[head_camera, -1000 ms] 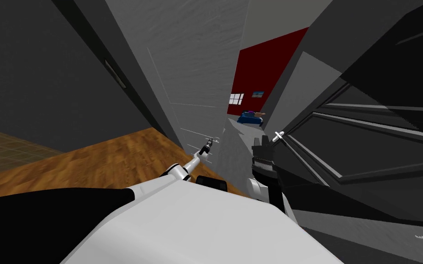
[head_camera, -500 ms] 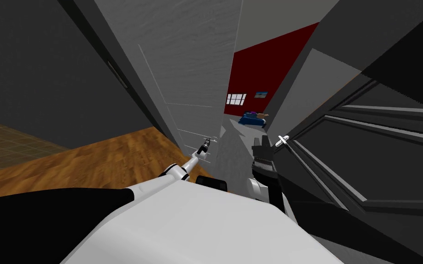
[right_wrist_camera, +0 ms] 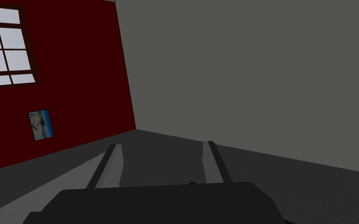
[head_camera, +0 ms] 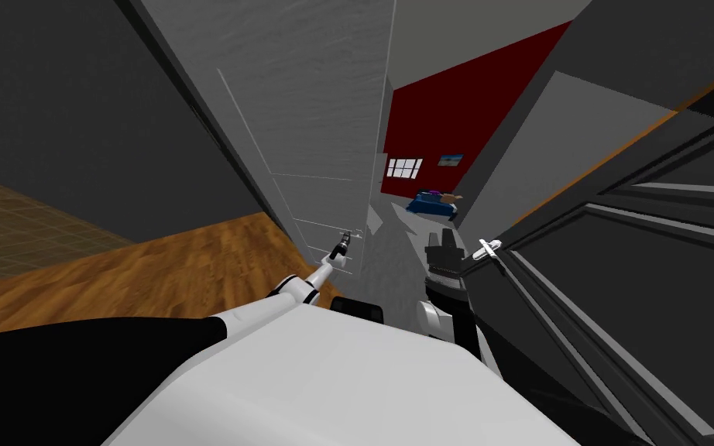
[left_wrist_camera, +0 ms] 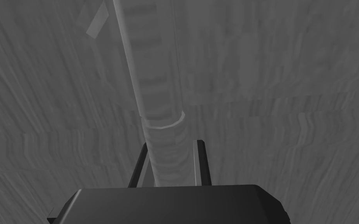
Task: Push the door open
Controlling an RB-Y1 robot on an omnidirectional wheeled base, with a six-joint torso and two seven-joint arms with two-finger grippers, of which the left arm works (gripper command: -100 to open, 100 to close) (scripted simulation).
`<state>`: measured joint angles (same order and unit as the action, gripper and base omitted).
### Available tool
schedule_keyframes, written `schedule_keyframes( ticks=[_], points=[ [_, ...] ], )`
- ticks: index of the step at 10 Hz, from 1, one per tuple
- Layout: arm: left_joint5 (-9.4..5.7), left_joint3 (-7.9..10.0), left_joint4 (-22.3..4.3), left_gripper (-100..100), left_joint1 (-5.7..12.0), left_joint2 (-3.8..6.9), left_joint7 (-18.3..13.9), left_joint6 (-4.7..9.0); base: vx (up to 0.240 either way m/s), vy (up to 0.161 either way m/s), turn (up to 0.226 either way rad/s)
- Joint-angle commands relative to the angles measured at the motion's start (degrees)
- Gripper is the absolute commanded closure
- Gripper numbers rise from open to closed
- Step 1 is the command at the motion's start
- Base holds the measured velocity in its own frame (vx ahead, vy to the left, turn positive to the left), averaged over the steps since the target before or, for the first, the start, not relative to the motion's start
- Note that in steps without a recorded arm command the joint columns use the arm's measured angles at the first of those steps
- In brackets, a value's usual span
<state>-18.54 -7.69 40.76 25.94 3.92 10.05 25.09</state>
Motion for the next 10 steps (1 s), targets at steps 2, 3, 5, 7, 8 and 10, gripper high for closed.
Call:
schedule_keyframes(
  ticks=[2, 3, 5, 7, 8, 10],
  points=[
    [-0.48, 2.51, 0.3, 100, 0.07, 0.75, 0.5, -0.01, 0.179, -0.173, 0.104],
    [-0.62, 3.25, 0.2, 100, 0.10, 0.72, 0.7, 0.07, 0.157, -0.163, 0.091],
    [-0.86, 4.50, 0.0, 100, 0.16, 0.57, 1.1, 0.20, 0.165, -0.173, 0.092],
    [-1.06, 5.60, -0.2, 100, 0.21, 0.33, 1.4, 0.31, 0.151, -0.131, 0.074],
    [-1.13, 5.96, -0.3, 100, 0.22, 0.23, 1.5, 0.35, 0.122, -0.109, 0.061],
    [-1.46, 6.79, -0.6, 100, 0.14, 1.12, 1.5, 0.55, 0.084, -0.048, 0.046]
  ],
)
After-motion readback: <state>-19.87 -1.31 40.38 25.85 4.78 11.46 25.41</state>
